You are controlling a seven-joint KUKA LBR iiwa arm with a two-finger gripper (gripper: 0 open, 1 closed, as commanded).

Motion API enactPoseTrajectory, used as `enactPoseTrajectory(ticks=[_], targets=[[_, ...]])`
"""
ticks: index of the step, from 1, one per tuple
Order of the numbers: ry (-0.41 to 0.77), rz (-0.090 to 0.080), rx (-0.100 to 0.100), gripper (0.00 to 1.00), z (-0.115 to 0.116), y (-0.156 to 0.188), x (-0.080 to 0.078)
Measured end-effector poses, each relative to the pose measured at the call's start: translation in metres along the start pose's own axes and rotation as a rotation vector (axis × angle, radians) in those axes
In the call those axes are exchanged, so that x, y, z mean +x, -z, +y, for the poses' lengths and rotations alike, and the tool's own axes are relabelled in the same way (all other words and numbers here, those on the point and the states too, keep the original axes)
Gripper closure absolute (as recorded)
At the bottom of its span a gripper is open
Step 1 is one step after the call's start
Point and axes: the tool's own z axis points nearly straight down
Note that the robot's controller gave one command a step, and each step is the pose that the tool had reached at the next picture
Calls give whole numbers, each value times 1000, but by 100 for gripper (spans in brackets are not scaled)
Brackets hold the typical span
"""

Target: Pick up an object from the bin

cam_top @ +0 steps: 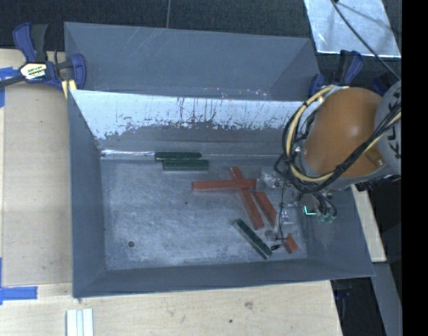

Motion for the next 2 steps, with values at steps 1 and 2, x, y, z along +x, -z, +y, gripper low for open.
enactPoseTrajectory(ticks=[1, 2], targets=[[-349, -6, -1, 0, -15, -67, -7], [-345, -12, -1, 100, -15, -65, -9]])
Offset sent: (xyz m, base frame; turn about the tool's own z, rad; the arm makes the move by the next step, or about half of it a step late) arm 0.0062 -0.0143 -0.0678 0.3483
